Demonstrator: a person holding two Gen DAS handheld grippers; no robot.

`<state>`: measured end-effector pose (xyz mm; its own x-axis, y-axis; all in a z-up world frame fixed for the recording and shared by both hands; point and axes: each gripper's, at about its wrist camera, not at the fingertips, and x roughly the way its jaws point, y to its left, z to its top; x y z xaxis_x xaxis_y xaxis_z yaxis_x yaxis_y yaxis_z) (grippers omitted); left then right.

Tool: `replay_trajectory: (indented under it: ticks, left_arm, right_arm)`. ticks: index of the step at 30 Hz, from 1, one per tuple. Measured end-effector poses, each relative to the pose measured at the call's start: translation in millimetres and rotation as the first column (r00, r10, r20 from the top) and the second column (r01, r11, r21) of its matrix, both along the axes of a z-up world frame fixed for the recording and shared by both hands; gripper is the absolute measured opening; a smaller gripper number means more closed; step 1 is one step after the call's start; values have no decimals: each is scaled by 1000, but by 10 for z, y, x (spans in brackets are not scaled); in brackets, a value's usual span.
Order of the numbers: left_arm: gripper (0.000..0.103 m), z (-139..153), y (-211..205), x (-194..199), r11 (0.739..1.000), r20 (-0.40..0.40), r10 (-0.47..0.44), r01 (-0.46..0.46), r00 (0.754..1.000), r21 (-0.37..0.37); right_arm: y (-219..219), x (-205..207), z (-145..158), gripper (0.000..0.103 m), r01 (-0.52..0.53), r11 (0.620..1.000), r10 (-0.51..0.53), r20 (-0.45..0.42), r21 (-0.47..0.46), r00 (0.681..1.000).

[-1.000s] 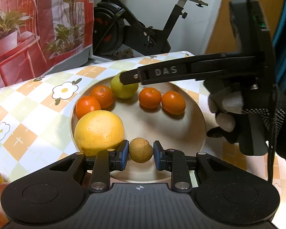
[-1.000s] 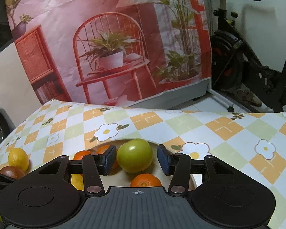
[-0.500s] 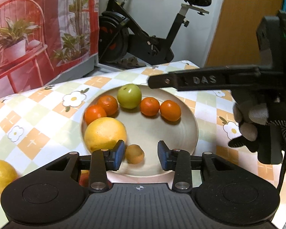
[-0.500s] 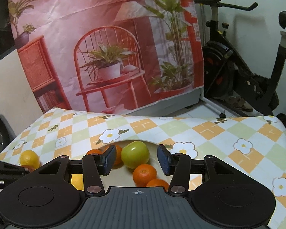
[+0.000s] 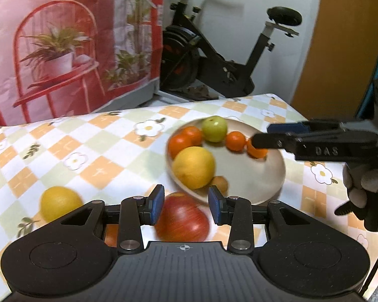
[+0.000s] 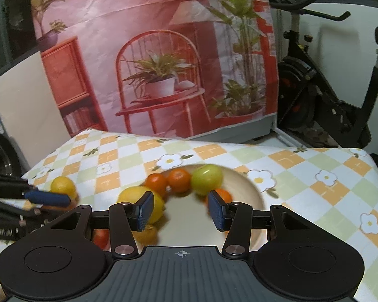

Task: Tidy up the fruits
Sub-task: 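Withdraw both tools from the plate toward the loose fruits, then close the right tool on another kiwi while the left tool reaches a green apple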

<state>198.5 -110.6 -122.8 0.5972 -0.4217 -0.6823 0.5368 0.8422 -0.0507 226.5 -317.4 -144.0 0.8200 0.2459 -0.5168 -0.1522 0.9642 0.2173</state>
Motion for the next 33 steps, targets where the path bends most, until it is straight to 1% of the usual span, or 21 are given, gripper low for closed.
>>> replay_trajectory:
  ticks: [4, 8, 15, 18, 24, 29, 33]
  left_arm:
    - [40, 34, 274, -28, 999, -6, 44, -44, 999, -9]
    - [40, 16, 531, -65, 996, -26, 85, -85, 996, -11]
    - [40, -21, 788, -205, 992, -43, 120, -121, 992, -28]
    - [40, -48, 847, -276, 991, -50, 124, -127, 991, -46]
    - [40, -109, 837, -358, 992, -41, 118, -120, 992, -46]
    - [40, -132, 849, -387, 993, -50, 107, -110, 993, -53]
    - [40, -152, 865, -405, 992, -53, 106, -109, 993, -57]
  right_arm:
    - [201, -83, -27, 45, -30, 1000, 30, -4, -2, 1000]
    - [390, -148, -65, 45, -64, 998, 64, -7, 20, 998]
    - [730, -347, -154, 45, -129, 991, 129, -4, 39, 992]
    - [835, -455, -198, 45, -154, 987, 154, -10, 39, 988]
    - [1040, -599, -307, 45, -221, 975, 221, -44, 16, 974]
    - [1193, -656, -378, 45, -284, 958, 282, -72, -22, 957]
    - [1318, -680, -405, 45, -347, 936, 342, -87, -51, 936]
